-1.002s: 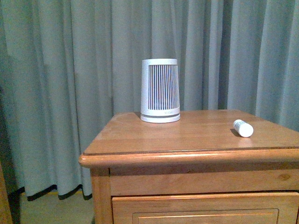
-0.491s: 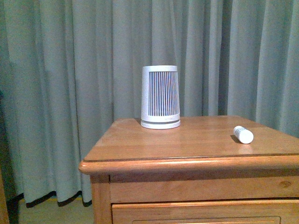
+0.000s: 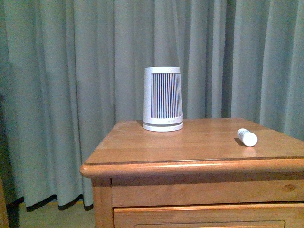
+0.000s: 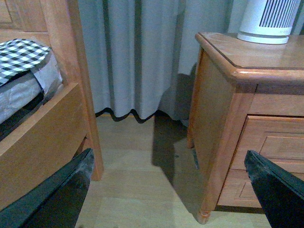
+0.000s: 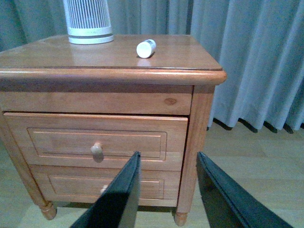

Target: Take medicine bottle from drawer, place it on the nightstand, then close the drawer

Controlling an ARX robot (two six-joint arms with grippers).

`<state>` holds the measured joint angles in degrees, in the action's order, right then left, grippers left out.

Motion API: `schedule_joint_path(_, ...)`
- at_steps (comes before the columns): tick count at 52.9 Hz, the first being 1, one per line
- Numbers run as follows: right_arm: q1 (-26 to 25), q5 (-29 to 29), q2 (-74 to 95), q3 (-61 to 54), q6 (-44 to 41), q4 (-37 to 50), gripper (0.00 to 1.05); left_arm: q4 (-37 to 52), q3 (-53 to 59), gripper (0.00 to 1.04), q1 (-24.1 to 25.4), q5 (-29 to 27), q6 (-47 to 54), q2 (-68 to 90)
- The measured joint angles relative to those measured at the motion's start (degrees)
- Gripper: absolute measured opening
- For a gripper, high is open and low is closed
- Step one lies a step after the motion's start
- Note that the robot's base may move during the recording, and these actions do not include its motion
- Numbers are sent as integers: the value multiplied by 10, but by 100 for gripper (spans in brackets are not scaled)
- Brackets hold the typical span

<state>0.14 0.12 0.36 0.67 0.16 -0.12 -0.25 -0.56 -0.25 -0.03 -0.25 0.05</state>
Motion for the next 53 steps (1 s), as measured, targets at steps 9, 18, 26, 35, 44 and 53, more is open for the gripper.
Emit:
schedule_joint_path(9,0,0,0,0,0,0,73,0,0,98,0,0,0,0)
schedule_joint_path(18,0,0,0,0,0,0,99,0,0,98,0,0,0,0)
schedule_joint_path(26,0,0,0,0,0,0,98,0,0,98,0,0,0,0)
schedule_joint_path(35,0,0,0,0,0,0,98,0,0,98,0,0,0,0)
schedule_joint_path(44,0,0,0,0,0,0,98,0,0,98,0,0,0,0)
schedule_joint_path(53,0,0,0,0,0,0,98,0,0,98,0,0,0,0)
